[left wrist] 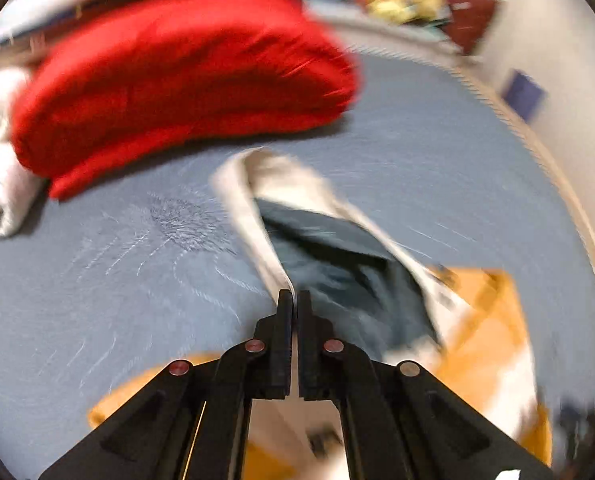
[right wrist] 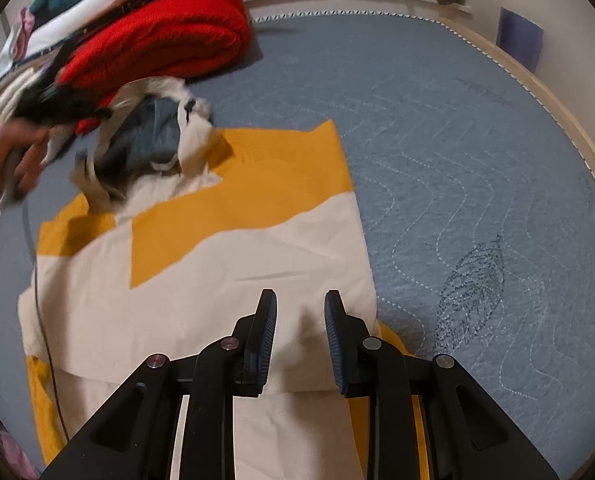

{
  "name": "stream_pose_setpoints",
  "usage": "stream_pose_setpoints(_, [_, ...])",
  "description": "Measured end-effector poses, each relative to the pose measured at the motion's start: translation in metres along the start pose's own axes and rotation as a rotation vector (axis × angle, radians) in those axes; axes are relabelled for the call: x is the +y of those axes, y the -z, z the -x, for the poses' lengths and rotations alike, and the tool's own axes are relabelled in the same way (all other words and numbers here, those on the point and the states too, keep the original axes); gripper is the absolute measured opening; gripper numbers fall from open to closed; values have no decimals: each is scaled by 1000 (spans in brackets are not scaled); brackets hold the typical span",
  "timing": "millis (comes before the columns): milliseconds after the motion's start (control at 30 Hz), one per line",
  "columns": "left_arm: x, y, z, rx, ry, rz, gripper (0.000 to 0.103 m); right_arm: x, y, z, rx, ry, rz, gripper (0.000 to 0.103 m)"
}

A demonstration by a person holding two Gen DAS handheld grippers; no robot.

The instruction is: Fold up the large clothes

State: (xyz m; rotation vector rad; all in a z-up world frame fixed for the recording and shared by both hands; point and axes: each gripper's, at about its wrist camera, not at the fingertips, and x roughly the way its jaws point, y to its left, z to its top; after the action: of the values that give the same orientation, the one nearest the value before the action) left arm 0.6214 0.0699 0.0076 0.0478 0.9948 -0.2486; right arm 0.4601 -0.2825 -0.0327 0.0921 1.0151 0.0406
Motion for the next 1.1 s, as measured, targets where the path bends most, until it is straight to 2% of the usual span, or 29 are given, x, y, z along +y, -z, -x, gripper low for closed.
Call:
stream_pose_setpoints(33, [-11, 7, 14, -24, 0, -38, 0, -2, -1, 5, -15, -7, -12, 26])
stream_pose_setpoints(100, [-38, 47, 62, -88, 24, -117, 0, -4, -3, 14, -39, -18, -37, 26])
stream_pose_setpoints(133, [-56, 80, 87, -112, 23, -168, 0, -6, -4, 18, -55, -25, -52, 26])
stream_pose_setpoints(200, [-81, 127, 108, -116, 18, -216, 0, -5, -4, 26, -78, -40, -69, 26])
stream_pose_setpoints(267, [-95, 168, 117, -104, 34, -213, 0, -3, -3, 32, -96, -53, -72, 26])
stream_pose_setpoints(333, [-101, 202, 118, -72, 5, -152, 0, 1, -2, 38, -110, -70, -74, 26])
stream_pose_setpoints(400, [-87, 228, 124, -76, -11, 4, 6, 6, 0, 42, -126, -82, -67, 26])
stream_pose_setpoints(467, [-73, 241, 133, -135, 15, 162, 7, 10, 2, 45, -135, -90, -61, 26])
stream_pose_setpoints(500, [-60, 245, 132, -158, 9, 234, 9, 13, 3, 45, -136, -98, -58, 26])
stream_pose_setpoints(533, [-50, 242, 127, -141, -29, 296, 11, 15, 4, 45, -136, -108, -57, 26])
stream_pose_setpoints(567, [-43, 238, 120, -120, -42, 326, 22, 15, 6, 44, -134, -118, -56, 27])
stream_pose_setpoints(600, [-34, 231, 110, -104, -18, 342, 40, 17, 8, 43, -130, -128, -54, 27])
stream_pose_setpoints(633, [-32, 234, 106, -104, -15, 350, 46, 20, 10, 41, -122, -140, -49, 27])
stream_pose_setpoints(700, [-14, 230, 88, -76, -65, 360, 47, 25, 13, 36, -108, -157, -39, 27])
stream_pose_setpoints(767, [8, 238, 69, -18, -19, 424, 47, 31, 14, 32, -96, -178, -25, 27])
stream_pose_setpoints(933, [68, 260, 52, -66, 234, 807, 47, 43, 16, 20, -71, -236, -4, 27])
stream_pose_setpoints(1000, [80, 266, 45, -62, 274, 888, 46, 47, 16, 15, -61, -245, 5, 27])
stream_pose_setpoints(1100, [82, 270, 27, -10, 301, 933, 44, 51, 15, 9, -54, -258, 15, 27])
